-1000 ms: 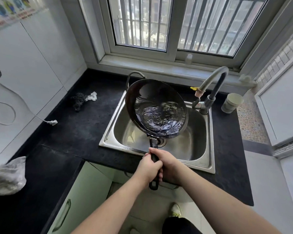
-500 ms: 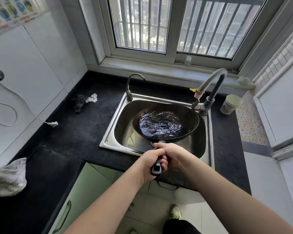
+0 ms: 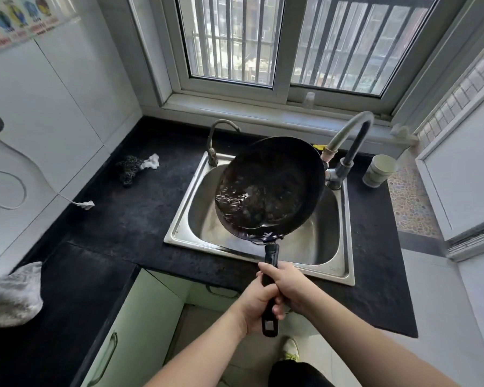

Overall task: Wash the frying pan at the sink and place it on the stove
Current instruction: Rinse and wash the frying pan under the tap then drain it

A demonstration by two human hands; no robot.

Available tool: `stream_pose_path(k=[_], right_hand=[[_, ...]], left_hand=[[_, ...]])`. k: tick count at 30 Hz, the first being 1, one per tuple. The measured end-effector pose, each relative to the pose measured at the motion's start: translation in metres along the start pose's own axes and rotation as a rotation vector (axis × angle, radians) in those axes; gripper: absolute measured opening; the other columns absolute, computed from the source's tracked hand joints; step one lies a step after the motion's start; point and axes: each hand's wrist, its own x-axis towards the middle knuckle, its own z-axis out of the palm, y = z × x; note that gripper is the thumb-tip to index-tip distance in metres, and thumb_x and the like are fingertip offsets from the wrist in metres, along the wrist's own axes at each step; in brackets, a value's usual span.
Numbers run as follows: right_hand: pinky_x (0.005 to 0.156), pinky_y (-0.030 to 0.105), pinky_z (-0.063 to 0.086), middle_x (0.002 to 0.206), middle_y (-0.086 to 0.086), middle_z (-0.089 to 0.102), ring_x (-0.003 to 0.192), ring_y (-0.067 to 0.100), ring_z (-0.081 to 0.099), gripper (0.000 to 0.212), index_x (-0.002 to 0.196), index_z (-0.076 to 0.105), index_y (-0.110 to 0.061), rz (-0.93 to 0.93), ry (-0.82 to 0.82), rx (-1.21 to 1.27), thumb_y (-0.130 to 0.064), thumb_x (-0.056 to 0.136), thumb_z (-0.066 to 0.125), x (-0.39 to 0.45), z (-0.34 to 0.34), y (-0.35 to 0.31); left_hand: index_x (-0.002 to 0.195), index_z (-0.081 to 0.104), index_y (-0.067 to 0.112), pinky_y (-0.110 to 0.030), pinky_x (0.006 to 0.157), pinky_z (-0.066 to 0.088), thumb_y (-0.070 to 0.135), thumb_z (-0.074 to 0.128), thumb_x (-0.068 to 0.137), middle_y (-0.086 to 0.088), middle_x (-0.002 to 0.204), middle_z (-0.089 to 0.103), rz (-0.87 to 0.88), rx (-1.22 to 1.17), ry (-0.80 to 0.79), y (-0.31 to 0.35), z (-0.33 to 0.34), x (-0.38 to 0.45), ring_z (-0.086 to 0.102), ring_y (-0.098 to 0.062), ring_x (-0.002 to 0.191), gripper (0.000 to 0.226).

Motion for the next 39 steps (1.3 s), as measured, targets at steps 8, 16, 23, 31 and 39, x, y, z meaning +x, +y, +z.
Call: stream_pose_path(k=[8,16,23,31,39], right_hand=[[0.028,0.02,0.035,0.058,0.003,0.054,0.031,0.015,0.045,0.022,0.091,0.059,-0.01,-0.017,-0.136,0.138,-0.031,0.095,0.057,0.009,0.001,0.003],[0.03,0.024,0.042,0.065,0.005,0.061,0.042,0.018,0.057,0.017,0.088,0.062,-0.012,0.042,-0.237,0.257,-0.026,0.095,0.056,0.024,0.006,0.0],[0.029,0.025,0.043,0.069,0.008,0.062,0.041,0.021,0.058,0.019,0.091,0.062,-0.009,0.04,-0.292,0.286,-0.022,0.097,0.051,0.031,0.011,-0.007],[0.028,0.023,0.04,0.066,0.007,0.06,0.034,0.024,0.049,0.029,0.089,0.069,-0.014,0.16,-0.292,0.283,-0.031,0.094,0.045,0.036,0.027,-0.014],[0.044,0.027,0.039,0.065,0.004,0.064,0.052,0.023,0.057,0.035,0.078,0.071,-0.017,0.196,-0.189,0.394,-0.048,0.087,0.059,0.033,0.052,-0.015]], left_hand=[[0.098,0.051,0.011,-0.023,0.038,0.041,0.001,0.049,0.075,-0.006,0.049,0.047,0.114,0.324,0.143,-0.008,-0.018,0.015,0.043,-0.017,0.033,0.026],[0.092,0.057,0.01,-0.026,0.038,0.043,0.008,0.05,0.073,-0.008,0.045,0.052,0.191,0.555,0.252,-0.006,-0.031,0.026,0.049,-0.023,0.032,0.02],[0.095,0.057,0.011,-0.025,0.037,0.043,0.019,0.052,0.074,-0.005,0.043,0.056,0.198,0.714,0.318,0.008,-0.036,0.024,0.053,-0.024,0.034,0.023],[0.086,0.052,0.008,-0.022,0.033,0.041,0.011,0.053,0.085,-0.006,0.048,0.057,0.168,0.813,0.401,0.021,-0.036,0.014,0.052,-0.017,0.03,0.003],[0.1,0.053,0.017,-0.023,0.034,0.043,0.015,0.051,0.081,-0.009,0.054,0.06,0.122,0.917,0.386,0.031,-0.05,0.005,0.055,-0.02,0.033,0.018]])
